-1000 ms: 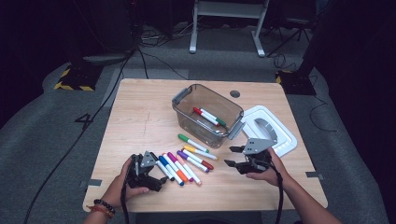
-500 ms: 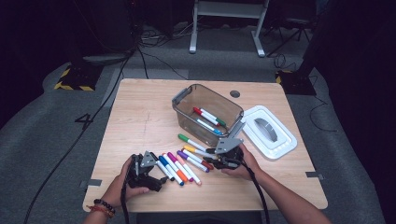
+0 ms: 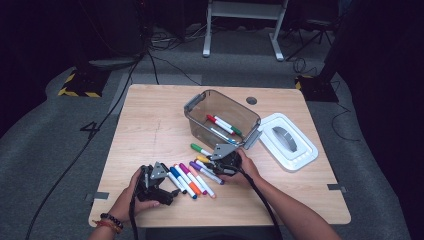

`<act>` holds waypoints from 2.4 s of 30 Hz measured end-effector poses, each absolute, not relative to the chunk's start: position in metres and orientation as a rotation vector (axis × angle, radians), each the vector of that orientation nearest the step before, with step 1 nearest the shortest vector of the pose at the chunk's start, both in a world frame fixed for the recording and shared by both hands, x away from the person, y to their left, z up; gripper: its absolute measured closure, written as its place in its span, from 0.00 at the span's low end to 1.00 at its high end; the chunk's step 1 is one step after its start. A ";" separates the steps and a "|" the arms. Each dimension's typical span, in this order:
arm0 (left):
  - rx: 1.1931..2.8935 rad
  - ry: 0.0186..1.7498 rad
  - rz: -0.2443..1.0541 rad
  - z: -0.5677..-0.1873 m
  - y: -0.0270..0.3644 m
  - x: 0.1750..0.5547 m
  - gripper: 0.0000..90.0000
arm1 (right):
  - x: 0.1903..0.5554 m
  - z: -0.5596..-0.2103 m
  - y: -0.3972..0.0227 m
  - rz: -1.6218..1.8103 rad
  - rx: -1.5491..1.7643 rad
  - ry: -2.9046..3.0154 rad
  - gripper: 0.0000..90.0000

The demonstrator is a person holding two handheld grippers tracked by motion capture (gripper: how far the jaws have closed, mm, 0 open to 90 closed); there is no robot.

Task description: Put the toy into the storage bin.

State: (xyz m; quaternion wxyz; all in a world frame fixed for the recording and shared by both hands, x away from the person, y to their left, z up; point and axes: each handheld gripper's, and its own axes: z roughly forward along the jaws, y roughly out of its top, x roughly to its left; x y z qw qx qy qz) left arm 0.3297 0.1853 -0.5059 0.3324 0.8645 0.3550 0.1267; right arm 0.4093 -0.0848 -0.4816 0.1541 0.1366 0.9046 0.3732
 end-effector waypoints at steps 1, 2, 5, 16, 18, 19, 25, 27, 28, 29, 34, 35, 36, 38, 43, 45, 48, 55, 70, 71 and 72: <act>2.257 0.929 0.331 -0.506 0.185 0.330 0.01 | 0.410 -0.483 -0.084 1.061 0.398 2.591 0.81; 2.258 0.928 0.331 -0.506 0.185 0.330 0.01 | 0.411 -0.483 -0.083 1.050 0.407 2.587 0.81; 2.260 0.928 0.330 -0.506 0.185 0.330 0.01 | 0.415 -0.486 -0.084 1.054 0.440 2.591 0.79; 2.259 0.929 0.330 -0.506 0.185 0.330 0.01 | 0.421 -0.493 -0.088 1.066 0.485 2.676 0.81; 2.260 0.931 0.331 -0.506 0.185 0.329 0.01 | 0.422 -0.493 -0.091 1.077 0.491 2.689 0.82; 2.259 0.931 0.333 -0.506 0.185 0.329 0.01 | 0.422 -0.493 -0.092 1.076 0.499 2.690 0.82; 2.259 0.934 0.333 -0.506 0.185 0.329 0.01 | 0.416 -0.491 -0.103 1.057 0.499 2.716 0.82; 2.259 0.934 0.333 -0.506 0.185 0.329 0.01 | 0.412 -0.490 -0.109 1.040 0.487 2.730 0.82; 2.258 0.933 0.332 -0.506 0.185 0.329 0.01 | 0.409 -0.489 -0.113 1.032 0.489 2.738 0.82; 2.259 0.934 0.333 -0.506 0.185 0.329 0.01 | 0.407 -0.489 -0.116 1.022 0.473 2.749 0.82; 2.258 0.933 0.333 -0.506 0.185 0.329 0.01 | 0.400 -0.486 -0.138 0.994 0.477 2.784 0.82; 2.259 0.934 0.333 -0.506 0.185 0.329 0.01 | 0.398 -0.486 -0.142 0.989 0.478 2.788 0.82; 2.259 0.934 0.333 -0.506 0.185 0.329 0.01 | 0.396 -0.486 -0.150 0.988 0.479 2.798 0.82; 2.259 0.935 0.333 -0.506 0.185 0.329 0.01 | 0.392 -0.485 -0.164 0.982 0.492 2.798 0.82; 2.259 0.934 0.333 -0.506 0.185 0.329 0.01 | 0.383 -0.484 -0.193 0.976 0.517 2.808 0.82; 2.259 0.934 0.333 -0.506 0.185 0.329 0.01 | 0.380 -0.484 -0.201 0.974 0.517 2.815 0.82; 2.259 0.934 0.333 -0.506 0.185 0.329 0.01 | 0.376 -0.484 -0.210 0.979 0.530 2.821 0.82; 2.259 0.934 0.332 -0.506 0.185 0.329 0.01 | 0.375 -0.486 -0.209 0.995 0.508 2.808 0.71; 2.260 0.933 0.332 -0.506 0.185 0.329 0.01 | 0.374 -0.488 -0.204 1.018 0.487 2.746 0.83; 2.259 0.933 0.332 -0.506 0.185 0.329 0.01 | 0.375 -0.487 -0.206 1.024 0.498 2.742 0.83; 2.259 0.932 0.332 -0.506 0.185 0.329 0.01 | 0.375 -0.485 -0.208 1.054 0.524 2.733 0.83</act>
